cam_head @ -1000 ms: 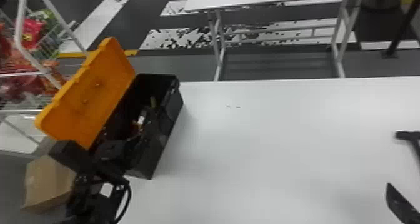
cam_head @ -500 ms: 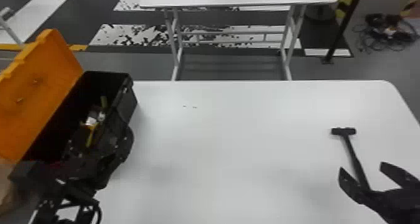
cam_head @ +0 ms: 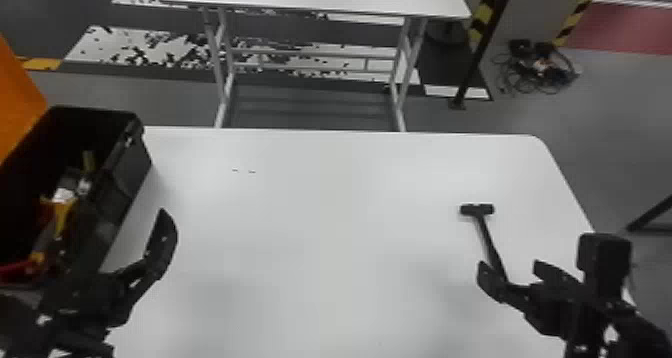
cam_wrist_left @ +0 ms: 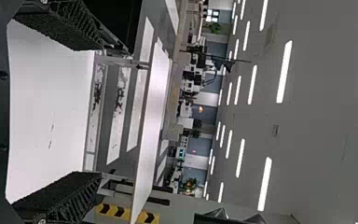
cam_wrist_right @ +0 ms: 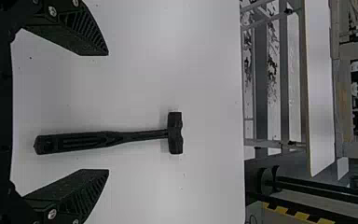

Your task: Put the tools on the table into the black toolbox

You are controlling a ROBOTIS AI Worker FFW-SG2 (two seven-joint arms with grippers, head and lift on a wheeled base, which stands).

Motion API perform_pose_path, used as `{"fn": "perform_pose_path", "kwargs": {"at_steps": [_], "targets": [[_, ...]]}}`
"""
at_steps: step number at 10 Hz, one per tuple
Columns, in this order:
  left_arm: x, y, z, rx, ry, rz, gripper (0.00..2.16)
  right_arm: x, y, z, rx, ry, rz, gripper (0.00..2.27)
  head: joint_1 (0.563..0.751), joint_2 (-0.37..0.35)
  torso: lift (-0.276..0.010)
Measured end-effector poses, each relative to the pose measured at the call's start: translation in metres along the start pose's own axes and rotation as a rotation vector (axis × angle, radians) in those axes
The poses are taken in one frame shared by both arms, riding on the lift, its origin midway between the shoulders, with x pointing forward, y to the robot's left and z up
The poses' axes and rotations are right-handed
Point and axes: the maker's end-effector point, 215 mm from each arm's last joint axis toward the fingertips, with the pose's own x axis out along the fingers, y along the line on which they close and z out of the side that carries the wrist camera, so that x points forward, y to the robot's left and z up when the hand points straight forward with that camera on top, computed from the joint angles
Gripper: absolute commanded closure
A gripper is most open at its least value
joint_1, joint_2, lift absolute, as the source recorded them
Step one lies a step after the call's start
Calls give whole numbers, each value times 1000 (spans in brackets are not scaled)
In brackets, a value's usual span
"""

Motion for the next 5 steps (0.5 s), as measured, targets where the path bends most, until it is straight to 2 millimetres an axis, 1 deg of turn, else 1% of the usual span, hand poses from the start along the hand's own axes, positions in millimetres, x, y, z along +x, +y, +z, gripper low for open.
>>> {"fn": "perform_pose_path", "kwargs": {"at_steps": [2,5], "targets": [[-1,-8,-3,2,-2,-14,26,11,-7,-3,21,25,-17,124,695,-117,-75],[-2,-14,-6,2,5,-27,26,30,-15,-10,42,55,-34,124,695,-136,-75]]}}
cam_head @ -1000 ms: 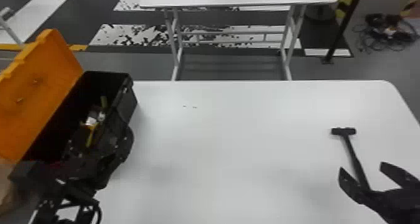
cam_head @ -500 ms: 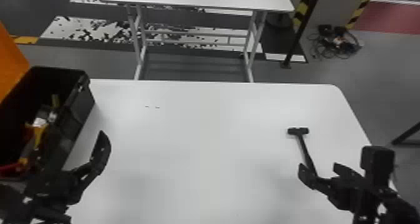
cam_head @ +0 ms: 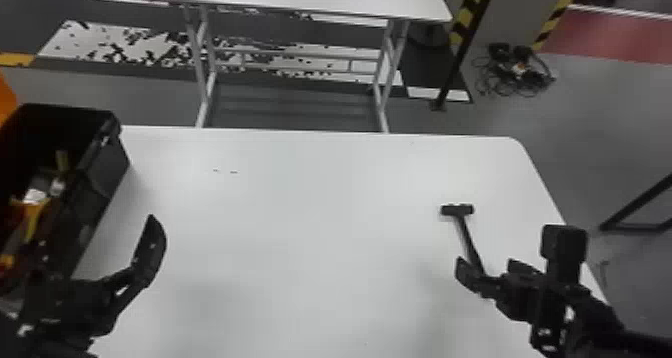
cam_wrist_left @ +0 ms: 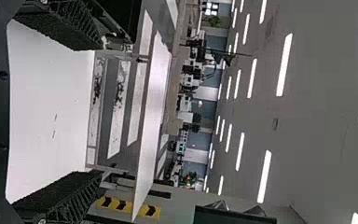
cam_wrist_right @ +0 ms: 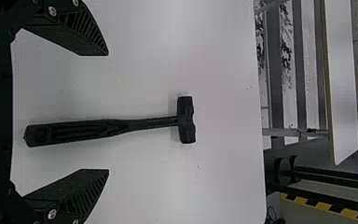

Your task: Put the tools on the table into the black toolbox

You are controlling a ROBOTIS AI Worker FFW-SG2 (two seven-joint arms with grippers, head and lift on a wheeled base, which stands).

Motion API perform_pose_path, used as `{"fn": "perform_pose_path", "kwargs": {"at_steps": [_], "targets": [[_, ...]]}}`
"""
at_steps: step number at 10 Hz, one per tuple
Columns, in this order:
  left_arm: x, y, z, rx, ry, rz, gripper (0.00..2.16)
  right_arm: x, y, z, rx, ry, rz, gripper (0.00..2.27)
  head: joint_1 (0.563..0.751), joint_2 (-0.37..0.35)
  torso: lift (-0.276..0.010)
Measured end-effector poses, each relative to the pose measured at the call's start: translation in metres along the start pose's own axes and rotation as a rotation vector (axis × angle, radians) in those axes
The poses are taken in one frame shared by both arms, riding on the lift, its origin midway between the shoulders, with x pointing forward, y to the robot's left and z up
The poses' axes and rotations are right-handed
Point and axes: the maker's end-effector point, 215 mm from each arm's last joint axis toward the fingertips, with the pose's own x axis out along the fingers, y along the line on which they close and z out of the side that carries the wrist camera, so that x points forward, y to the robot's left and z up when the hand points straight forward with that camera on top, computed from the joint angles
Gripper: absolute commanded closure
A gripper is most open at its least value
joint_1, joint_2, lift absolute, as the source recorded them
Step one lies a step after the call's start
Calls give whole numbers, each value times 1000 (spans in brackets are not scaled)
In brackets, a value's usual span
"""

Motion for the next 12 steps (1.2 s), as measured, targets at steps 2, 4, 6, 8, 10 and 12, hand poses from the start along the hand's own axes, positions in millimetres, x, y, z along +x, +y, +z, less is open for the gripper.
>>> {"fn": "perform_pose_path", "kwargs": {"at_steps": [2,4,6,8,10,12], "targets": [[-1,-2,-1,3,4,-9,26,9,-7,-8,19,24,-9,124,695,-150,-75],[-2,-4,-1,3,6,-14,26,16,-9,-11,36,40,-11,127,695,-156,-75],[-2,-11,-4,4,11,-28,26,21,-10,-11,47,57,-13,211,695,-167,-75],[-3,-13,-5,9,17,-37,26,24,-12,-16,58,88,-17,326,695,-175,-75],[-3,-13,-7,13,22,-40,26,25,-14,-20,61,105,-19,772,695,-177,-75],[-3,-14,-8,12,24,-42,26,25,-16,-22,62,117,-22,2027,695,-182,-75]]}}
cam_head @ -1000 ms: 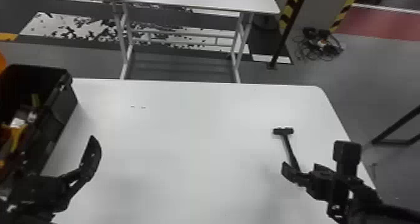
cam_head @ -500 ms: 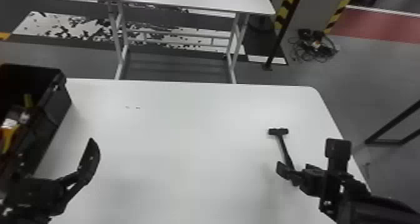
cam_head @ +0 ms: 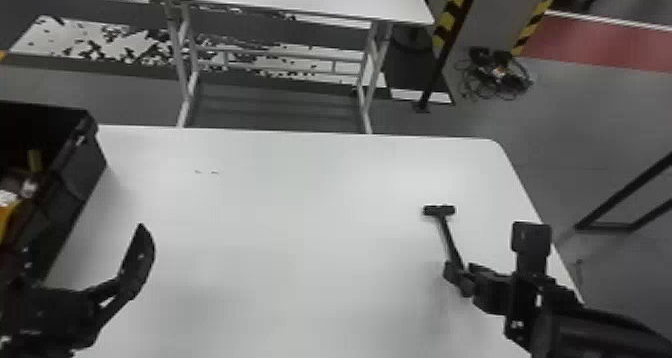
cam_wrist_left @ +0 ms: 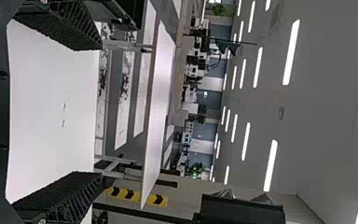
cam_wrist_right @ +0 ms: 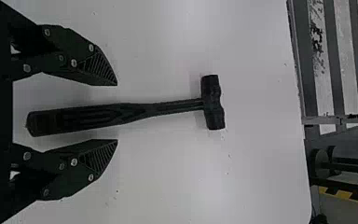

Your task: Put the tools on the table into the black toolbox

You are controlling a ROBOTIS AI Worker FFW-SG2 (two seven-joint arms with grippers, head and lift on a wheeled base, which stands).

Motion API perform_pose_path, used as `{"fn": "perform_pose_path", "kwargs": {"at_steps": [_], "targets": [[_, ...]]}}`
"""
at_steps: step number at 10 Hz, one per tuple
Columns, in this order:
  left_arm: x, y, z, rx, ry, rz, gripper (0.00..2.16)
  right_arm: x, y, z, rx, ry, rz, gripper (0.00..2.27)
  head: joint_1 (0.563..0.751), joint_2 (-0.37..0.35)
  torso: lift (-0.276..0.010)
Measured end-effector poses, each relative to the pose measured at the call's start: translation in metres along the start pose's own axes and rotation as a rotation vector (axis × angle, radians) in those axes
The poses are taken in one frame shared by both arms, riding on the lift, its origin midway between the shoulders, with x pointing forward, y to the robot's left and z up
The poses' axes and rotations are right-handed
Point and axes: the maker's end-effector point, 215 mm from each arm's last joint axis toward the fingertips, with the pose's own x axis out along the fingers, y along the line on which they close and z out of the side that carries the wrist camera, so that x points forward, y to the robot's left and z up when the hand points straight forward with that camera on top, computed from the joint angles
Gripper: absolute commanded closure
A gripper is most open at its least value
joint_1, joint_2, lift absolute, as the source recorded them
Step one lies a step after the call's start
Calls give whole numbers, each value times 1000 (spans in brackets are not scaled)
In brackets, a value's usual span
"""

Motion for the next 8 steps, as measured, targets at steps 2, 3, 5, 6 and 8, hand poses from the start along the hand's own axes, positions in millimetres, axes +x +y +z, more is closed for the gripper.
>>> {"fn": "perform_pose_path", "kwargs": {"at_steps": [2,3,5,6,8], "targets": [[0,0,-2,1,4,-1,26,-2,-7,-6,13,24,-12,2253,695,-190,-75],[0,1,-3,3,7,0,26,-3,-10,-7,21,26,-15,2253,695,-196,-75],[1,2,-2,3,4,2,26,-7,-15,0,32,-9,-13,2253,695,-202,-75],[3,1,1,3,-3,2,26,-12,-15,11,25,-44,-11,2253,695,-204,-75],[6,0,9,2,-18,-1,26,-26,-11,34,1,-128,-8,2253,695,-201,-75]]}}
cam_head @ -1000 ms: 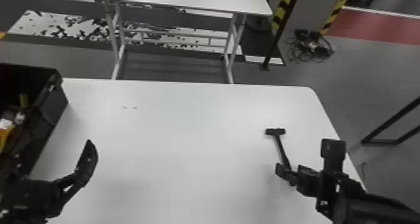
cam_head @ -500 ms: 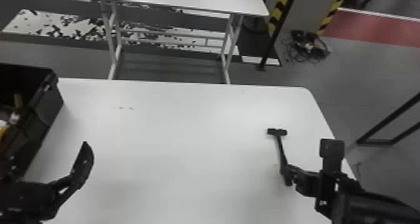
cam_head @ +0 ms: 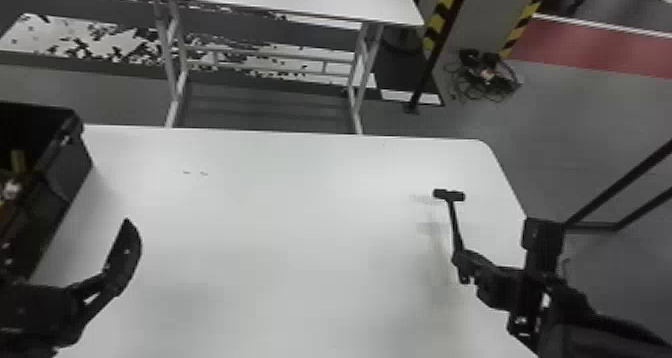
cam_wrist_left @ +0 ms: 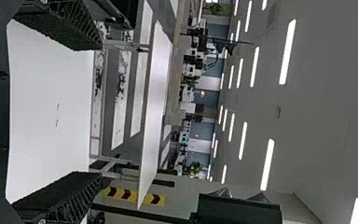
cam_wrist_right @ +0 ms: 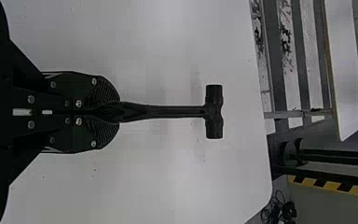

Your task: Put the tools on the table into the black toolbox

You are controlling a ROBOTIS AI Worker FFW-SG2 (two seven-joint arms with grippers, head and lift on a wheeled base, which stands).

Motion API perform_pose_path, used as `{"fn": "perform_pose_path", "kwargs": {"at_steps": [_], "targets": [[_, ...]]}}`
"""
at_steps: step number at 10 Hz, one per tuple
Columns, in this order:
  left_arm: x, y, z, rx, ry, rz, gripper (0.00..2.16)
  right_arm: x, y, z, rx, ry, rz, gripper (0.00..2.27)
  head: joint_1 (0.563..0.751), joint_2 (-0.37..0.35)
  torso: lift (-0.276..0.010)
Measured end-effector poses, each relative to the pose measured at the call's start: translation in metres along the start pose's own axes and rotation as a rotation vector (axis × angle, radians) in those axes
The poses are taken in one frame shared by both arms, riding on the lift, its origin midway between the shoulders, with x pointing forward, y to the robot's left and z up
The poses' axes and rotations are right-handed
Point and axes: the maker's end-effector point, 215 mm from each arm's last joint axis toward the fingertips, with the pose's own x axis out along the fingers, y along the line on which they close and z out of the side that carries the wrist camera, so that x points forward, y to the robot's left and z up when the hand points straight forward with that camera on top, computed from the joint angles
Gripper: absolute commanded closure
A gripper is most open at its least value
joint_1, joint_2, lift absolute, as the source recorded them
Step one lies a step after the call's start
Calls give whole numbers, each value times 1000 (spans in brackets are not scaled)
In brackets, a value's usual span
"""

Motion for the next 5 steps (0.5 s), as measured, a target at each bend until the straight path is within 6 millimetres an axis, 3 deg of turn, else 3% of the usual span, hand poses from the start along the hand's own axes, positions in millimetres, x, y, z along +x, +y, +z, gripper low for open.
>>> {"fn": "perform_pose_path", "kwargs": {"at_steps": [2,5], "targets": [[6,-10,12,-10,-14,-20,26,-17,16,25,-56,-90,20,2253,695,-195,-75],[21,-39,19,-46,6,-88,26,-43,63,52,-169,-218,93,2253,695,-171,-75]]}}
